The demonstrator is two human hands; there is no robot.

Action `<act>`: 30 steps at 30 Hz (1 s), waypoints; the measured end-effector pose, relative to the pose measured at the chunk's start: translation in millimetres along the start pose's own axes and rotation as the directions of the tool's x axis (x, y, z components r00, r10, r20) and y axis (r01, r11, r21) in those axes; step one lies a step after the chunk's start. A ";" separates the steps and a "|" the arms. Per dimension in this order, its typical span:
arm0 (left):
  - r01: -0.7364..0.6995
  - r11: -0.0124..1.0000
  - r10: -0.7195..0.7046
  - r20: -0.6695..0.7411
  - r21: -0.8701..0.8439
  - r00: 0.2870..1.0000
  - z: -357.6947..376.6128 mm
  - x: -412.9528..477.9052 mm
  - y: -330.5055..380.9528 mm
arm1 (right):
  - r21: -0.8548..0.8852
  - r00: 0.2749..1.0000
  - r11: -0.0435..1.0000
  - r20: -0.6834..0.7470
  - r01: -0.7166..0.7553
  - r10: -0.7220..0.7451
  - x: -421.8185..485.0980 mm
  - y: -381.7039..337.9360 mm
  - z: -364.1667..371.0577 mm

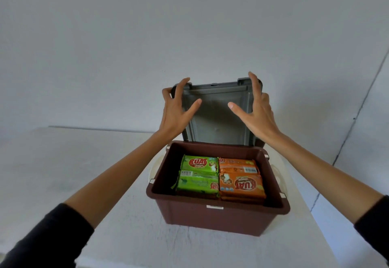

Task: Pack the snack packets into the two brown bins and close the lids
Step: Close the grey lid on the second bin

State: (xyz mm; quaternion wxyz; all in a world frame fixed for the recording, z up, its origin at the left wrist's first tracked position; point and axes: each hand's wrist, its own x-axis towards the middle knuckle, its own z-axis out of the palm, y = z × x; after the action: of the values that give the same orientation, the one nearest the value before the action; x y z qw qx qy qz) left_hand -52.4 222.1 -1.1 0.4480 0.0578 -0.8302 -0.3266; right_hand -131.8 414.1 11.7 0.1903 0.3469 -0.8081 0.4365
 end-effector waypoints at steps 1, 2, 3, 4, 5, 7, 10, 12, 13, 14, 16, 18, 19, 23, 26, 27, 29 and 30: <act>-0.005 1.000 0.005 -0.002 -0.014 1.000 -2.7 -5.1 2.1 | 0.021 1.000 1.000 -0.018 0.022 -0.022 -6.7 -1.7 -0.3; -0.013 1.000 0.013 -0.002 -0.026 1.000 -5.6 -9.9 4.4 | 0.040 0.999 0.998 -0.034 0.039 -0.037 -13.5 -4.1 -0.9; -0.023 0.999 0.023 0.001 -0.039 1.000 -8.6 -14.7 6.3 | 0.054 0.998 0.998 -0.045 0.038 -0.035 -20.1 -5.7 -1.3; -0.035 0.998 0.036 0.010 -0.055 0.999 -11.4 -20.0 8.5 | 0.064 0.999 0.998 -0.052 0.019 -0.016 -27.0 -7.6 -2.2; -0.047 0.996 0.049 0.022 -0.073 0.999 -13.8 -26.1 10.8 | 0.080 0.998 0.997 -0.063 -0.008 0.013 -34.3 -9.2 -2.6; -0.067 0.993 0.073 0.062 -0.102 0.995 -18.5 -41.3 16.3 | 0.132 0.992 0.990 -0.107 -0.053 0.067 -52.0 -12.5 -1.4; -0.070 0.988 0.087 0.124 -0.138 0.988 -25.9 -71.3 21.7 | 0.206 0.976 0.975 -0.182 -0.080 0.119 -83.8 -19.2 4.5; -0.071 0.985 0.097 0.157 -0.160 0.983 -30.7 -93.1 21.3 | 0.242 0.970 0.965 -0.194 -0.098 0.147 -105.5 -19.3 10.2; -0.079 0.982 0.107 0.163 -0.169 0.981 -33.2 -103.4 20.8 | 0.250 0.968 0.962 -0.195 -0.108 0.159 -115.9 -19.2 12.2; -0.083 0.981 0.112 0.163 -0.175 0.980 -35.9 -113.3 20.8 | 0.258 0.965 0.959 -0.198 -0.115 0.169 -125.5 -18.0 13.6; -0.080 0.982 0.107 0.156 -0.170 0.982 -41.0 -131.9 22.8 | 0.281 0.959 0.952 -0.209 -0.126 0.189 -144.0 -17.8 15.1; -0.086 0.985 0.109 0.154 -0.146 0.982 -45.3 -151.1 25.6 | 0.279 0.952 0.951 -0.229 -0.136 0.203 -163.8 -20.5 15.8; -0.091 0.986 0.113 0.159 -0.138 0.981 -46.7 -161.3 25.7 | 0.279 0.948 0.949 -0.236 -0.145 0.214 -174.0 -19.2 16.9; -0.108 0.980 0.140 0.190 -0.169 0.972 -50.7 -197.8 14.3 | 0.258 0.947 0.955 -0.241 -0.149 0.213 -205.0 -12.8 19.8; -0.084 0.983 0.120 0.221 -0.165 0.968 -53.2 -213.2 4.3 | 0.140 0.949 0.980 -0.262 -0.143 0.176 -213.1 -14.1 22.7; -0.070 0.986 0.105 0.226 -0.154 0.968 -53.8 -216.1 3.8 | 0.109 0.948 0.982 -0.261 -0.157 0.181 -214.2 -15.8 22.8; -0.053 0.988 0.085 0.226 -0.143 0.970 -54.2 -218.6 7.1 | 0.102 0.948 0.982 -0.264 -0.157 0.179 -214.8 -19.3 22.2; -0.058 0.988 0.088 0.217 -0.142 0.972 -53.3 -219.2 9.8 | 0.118 0.947 0.981 -0.265 -0.156 0.183 -214.5 -20.6 21.2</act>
State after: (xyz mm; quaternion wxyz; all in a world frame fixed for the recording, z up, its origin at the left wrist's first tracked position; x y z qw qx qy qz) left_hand 120.9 288.8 -129.6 0.3666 -0.0401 -0.8529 -0.3695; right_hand 30.5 473.1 -119.0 0.2453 0.2211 -0.7788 0.5333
